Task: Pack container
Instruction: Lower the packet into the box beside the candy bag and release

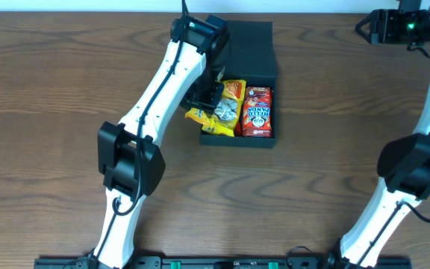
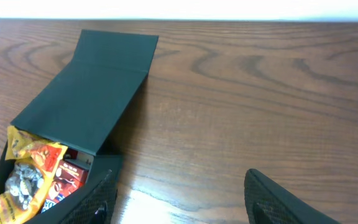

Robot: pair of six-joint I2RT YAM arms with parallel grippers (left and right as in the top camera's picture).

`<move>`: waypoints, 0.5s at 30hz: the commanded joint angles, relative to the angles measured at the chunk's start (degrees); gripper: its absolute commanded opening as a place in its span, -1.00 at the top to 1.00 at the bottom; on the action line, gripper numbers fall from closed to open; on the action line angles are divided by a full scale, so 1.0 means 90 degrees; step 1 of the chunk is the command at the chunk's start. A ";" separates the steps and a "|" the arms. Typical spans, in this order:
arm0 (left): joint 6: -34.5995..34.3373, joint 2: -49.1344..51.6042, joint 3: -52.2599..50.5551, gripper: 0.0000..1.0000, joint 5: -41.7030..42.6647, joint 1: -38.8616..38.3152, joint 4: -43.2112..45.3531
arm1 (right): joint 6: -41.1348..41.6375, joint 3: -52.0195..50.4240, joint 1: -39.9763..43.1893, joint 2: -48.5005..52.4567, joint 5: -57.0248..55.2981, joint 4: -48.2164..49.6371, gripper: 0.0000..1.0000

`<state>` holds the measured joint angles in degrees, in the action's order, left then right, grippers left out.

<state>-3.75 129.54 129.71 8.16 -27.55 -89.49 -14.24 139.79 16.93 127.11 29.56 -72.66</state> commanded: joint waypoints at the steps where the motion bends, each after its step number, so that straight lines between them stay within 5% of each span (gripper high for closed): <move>1: -0.0440 0.0163 -0.0083 0.42 0.0056 -0.0153 0.0073 | -0.0146 0.0051 -0.0056 -0.0036 0.0049 -0.0049 -0.33; 15: -0.0950 0.0906 -0.0155 0.39 0.0549 -0.0389 0.0240 | -0.0265 0.0051 -0.0051 -0.0036 0.0044 -0.0039 -0.34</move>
<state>-10.96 135.76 128.90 11.20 -30.96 -86.67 -15.14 139.79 16.80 127.11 29.54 -72.88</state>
